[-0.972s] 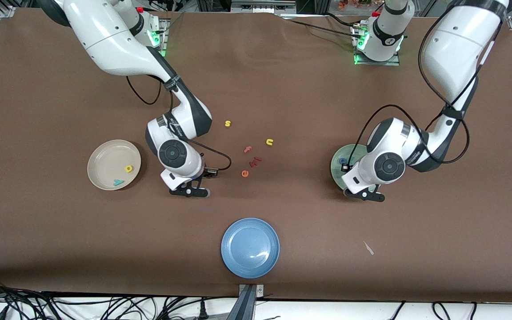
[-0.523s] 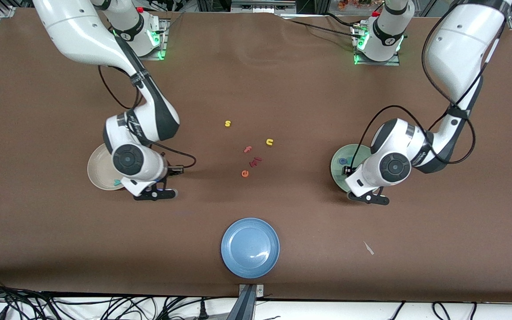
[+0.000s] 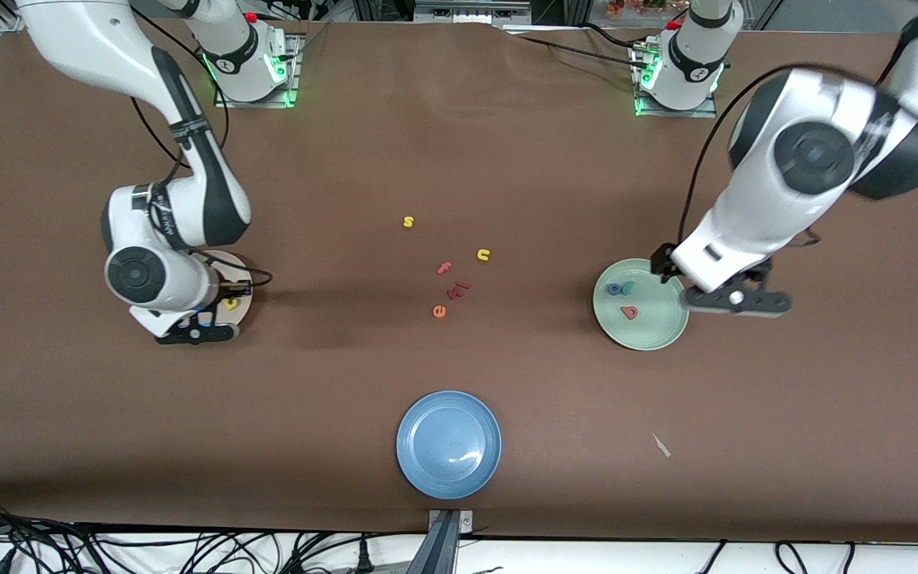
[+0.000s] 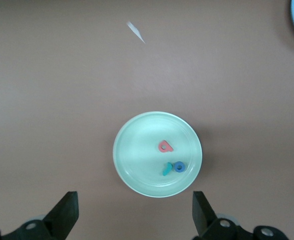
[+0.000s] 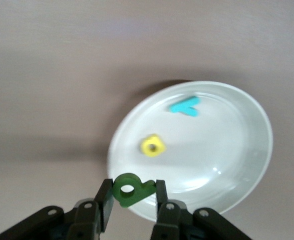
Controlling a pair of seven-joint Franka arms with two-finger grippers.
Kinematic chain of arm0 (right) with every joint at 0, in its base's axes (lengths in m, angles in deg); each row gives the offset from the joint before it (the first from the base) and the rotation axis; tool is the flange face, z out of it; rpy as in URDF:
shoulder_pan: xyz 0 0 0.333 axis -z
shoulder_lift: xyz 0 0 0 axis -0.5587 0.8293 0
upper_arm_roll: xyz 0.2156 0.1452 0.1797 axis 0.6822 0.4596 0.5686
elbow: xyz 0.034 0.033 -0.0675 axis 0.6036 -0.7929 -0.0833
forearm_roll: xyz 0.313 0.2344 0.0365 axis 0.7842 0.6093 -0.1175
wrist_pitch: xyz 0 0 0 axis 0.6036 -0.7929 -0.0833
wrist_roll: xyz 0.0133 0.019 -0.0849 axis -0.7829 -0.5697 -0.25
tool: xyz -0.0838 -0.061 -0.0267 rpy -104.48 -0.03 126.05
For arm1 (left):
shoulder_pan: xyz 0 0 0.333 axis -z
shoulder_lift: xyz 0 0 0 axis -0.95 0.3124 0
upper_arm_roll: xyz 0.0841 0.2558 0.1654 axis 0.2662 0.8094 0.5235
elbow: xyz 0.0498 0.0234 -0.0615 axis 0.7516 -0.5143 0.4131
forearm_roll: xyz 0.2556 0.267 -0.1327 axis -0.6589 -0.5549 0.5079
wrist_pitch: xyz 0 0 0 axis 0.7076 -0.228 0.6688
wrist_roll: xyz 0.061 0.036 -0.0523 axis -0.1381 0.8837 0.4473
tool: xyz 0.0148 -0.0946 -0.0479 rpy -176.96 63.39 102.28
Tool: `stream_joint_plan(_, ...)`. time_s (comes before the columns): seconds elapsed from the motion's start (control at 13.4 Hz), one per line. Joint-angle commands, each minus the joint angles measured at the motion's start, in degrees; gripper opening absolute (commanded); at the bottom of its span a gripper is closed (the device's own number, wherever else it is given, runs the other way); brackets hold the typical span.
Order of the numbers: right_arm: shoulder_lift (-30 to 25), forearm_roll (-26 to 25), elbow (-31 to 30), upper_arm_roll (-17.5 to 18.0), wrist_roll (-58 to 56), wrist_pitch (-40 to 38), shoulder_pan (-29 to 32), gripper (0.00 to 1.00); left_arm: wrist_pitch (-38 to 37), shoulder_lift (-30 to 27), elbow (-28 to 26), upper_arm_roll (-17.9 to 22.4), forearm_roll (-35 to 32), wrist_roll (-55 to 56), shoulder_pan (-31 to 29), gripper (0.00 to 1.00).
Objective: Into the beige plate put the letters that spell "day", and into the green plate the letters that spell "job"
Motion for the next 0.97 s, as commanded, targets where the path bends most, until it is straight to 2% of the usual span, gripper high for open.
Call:
stream_joint_plan(0.0, 0.86, 1.46, 0.99, 0.23, -3.67, 0.82, 2.63, 0.99, -0.31, -4.21, 0.3, 3.29, 6.7, -0.79, -2.97, 1.0)
stream_joint_plan(0.15, 0.87, 2.96, 4.15, 0.84, -3.76, -2.77, 1.41, 1.0, -1.18, -8.78, -2.67, 10.85, 7.08, -0.71, 3.43, 1.0)
stream_joint_plan(0.3, 0.87, 3.14, 8.45, 1.19, -3.67, -9.17, 0.0, 1.0, -4.15, -13.69, -6.18, 13.33, 7.6, -0.79, 5.98, 1.0)
stream_joint_plan(0.37, 0.78, 3.49, 10.56, 1.72, -3.24, -12.43, -0.52, 1.0, -4.96, -15.98, -7.77, 16.13, 10.57, -1.66, 8.79, 1.0)
stream_joint_plan(0.52, 0.43, 4.46, 13.56, 2.08, 0.27, -18.76, -1.4, 1.0, -5.84, -16.53, -7.69, 20.61, 14.8, -7.09, 9.69, 1.0)
stream_joint_plan(0.67, -0.79, 4.46, 14.71, 1.99, 2.12, -22.46, -3.94, 1.0, -5.93, -17.58, -7.96, 21.95, 14.73, -14.99, 9.61, 1.0)
stream_joint_plan(0.82, -2.2, 4.28, 15.67, 1.64, 3.18, -26.32, -7.1, 1.0, -7.06, -18.2, -7.96, 23.09, 13.94, -16.26, 9.52, 1.0)
stream_joint_plan(0.9, -2.73, 4.02, 16.81, 1.9, 3.62, -28.35, -7.29, 1.0, -7.16, -18.03, -7.78, 25.1, 13.5, -16.35, 9.43, 1.0)
